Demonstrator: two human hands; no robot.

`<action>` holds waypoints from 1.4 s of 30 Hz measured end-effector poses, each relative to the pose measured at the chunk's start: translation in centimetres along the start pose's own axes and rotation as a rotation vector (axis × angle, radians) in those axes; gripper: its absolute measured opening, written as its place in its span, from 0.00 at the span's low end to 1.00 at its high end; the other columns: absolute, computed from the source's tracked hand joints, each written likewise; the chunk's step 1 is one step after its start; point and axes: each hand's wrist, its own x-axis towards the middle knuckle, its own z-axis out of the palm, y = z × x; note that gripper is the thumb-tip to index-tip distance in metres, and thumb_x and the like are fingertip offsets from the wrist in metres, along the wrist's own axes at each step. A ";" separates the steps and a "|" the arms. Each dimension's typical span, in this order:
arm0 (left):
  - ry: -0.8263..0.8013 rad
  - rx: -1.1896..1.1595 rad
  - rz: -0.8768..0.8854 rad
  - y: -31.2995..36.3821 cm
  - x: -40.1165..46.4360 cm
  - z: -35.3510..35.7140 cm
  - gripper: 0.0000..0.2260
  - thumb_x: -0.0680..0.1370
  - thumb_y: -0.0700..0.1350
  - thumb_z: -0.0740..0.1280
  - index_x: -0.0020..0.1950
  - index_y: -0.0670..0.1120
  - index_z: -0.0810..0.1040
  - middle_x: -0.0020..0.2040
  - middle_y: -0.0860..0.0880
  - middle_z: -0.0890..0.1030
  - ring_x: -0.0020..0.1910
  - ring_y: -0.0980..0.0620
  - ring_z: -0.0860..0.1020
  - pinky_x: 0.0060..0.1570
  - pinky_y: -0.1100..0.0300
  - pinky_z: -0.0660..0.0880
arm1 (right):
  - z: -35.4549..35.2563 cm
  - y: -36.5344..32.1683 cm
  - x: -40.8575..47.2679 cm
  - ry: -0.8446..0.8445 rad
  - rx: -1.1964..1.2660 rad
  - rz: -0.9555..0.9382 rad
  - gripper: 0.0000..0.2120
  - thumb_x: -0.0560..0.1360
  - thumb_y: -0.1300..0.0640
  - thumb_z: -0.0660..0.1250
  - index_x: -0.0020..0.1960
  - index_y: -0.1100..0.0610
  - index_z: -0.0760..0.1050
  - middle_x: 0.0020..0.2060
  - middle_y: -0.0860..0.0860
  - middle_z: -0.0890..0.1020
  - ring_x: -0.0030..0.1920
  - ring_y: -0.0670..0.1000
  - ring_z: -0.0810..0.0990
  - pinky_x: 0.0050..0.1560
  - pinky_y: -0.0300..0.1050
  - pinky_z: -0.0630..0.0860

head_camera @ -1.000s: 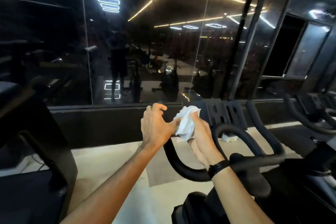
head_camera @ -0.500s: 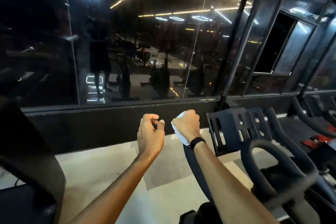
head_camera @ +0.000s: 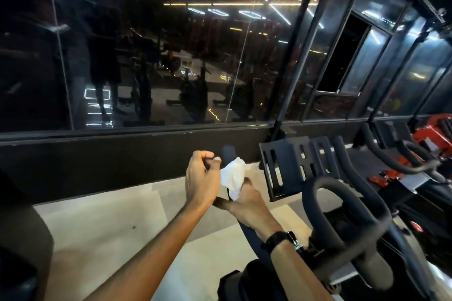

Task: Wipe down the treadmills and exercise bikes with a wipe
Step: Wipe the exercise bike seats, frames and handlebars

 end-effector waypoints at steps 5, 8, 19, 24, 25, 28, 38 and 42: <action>-0.019 0.003 0.028 -0.4 -0.4 0.3 0.04 0.81 0.44 0.65 0.54 0.51 0.73 0.50 0.51 0.77 0.52 0.52 0.77 0.54 0.49 0.78 | -0.7 -1.8 -0.6 -0.116 0.131 -0.103 0.65 0.67 0.54 0.81 0.79 0.48 0.29 0.76 0.50 0.60 0.74 0.54 0.65 0.71 0.52 0.70; 0.009 -0.055 -0.008 -0.2 -0.1 -0.3 0.04 0.81 0.43 0.64 0.54 0.50 0.74 0.48 0.56 0.76 0.52 0.53 0.77 0.54 0.54 0.76 | -2.0 -2.8 -0.1 -0.241 0.109 -0.103 0.54 0.67 0.58 0.81 0.78 0.52 0.46 0.69 0.51 0.70 0.68 0.50 0.71 0.63 0.41 0.74; 0.175 -0.175 -0.079 0.5 0.7 -1.6 0.06 0.84 0.48 0.58 0.49 0.57 0.70 0.48 0.54 0.77 0.51 0.54 0.77 0.58 0.46 0.77 | 1.4 -5.4 6.5 0.299 0.111 0.041 0.18 0.70 0.43 0.73 0.46 0.58 0.79 0.42 0.53 0.85 0.35 0.50 0.84 0.41 0.46 0.82; 0.158 -0.180 -0.108 0.2 0.4 -0.8 0.04 0.84 0.48 0.59 0.54 0.52 0.72 0.49 0.51 0.78 0.51 0.51 0.78 0.58 0.44 0.77 | 1.8 -2.5 3.9 0.282 -0.066 0.019 0.16 0.67 0.41 0.69 0.44 0.53 0.75 0.38 0.52 0.84 0.37 0.56 0.85 0.41 0.54 0.84; 0.157 -0.197 -0.119 -0.1 0.3 -0.2 0.04 0.84 0.48 0.59 0.54 0.51 0.73 0.49 0.51 0.78 0.51 0.50 0.78 0.57 0.43 0.77 | 1.6 -1.4 3.2 0.246 -0.080 0.032 0.15 0.67 0.43 0.69 0.45 0.54 0.75 0.38 0.53 0.83 0.33 0.55 0.85 0.40 0.54 0.84; 0.127 -0.199 -0.124 -0.3 -0.1 0.5 0.04 0.83 0.48 0.60 0.53 0.52 0.73 0.48 0.51 0.78 0.51 0.50 0.78 0.57 0.42 0.77 | 1.3 0.8 1.2 0.111 -0.133 0.091 0.17 0.67 0.43 0.71 0.47 0.54 0.76 0.39 0.52 0.84 0.28 0.50 0.84 0.42 0.50 0.83; 0.164 -0.203 -0.129 -1.0 0.7 -0.4 0.10 0.84 0.53 0.56 0.52 0.49 0.73 0.47 0.47 0.78 0.50 0.46 0.79 0.56 0.44 0.77 | 0.9 -4.0 6.0 0.096 0.238 0.008 0.44 0.55 0.35 0.80 0.64 0.54 0.72 0.51 0.53 0.82 0.44 0.53 0.84 0.43 0.50 0.83; 0.219 -0.176 -0.160 -0.9 0.4 -0.7 0.09 0.85 0.53 0.56 0.54 0.49 0.72 0.48 0.49 0.77 0.52 0.46 0.78 0.58 0.44 0.76 | 1.8 -4.1 7.7 0.247 0.197 0.059 0.19 0.67 0.46 0.77 0.51 0.56 0.80 0.39 0.54 0.84 0.31 0.50 0.84 0.32 0.47 0.83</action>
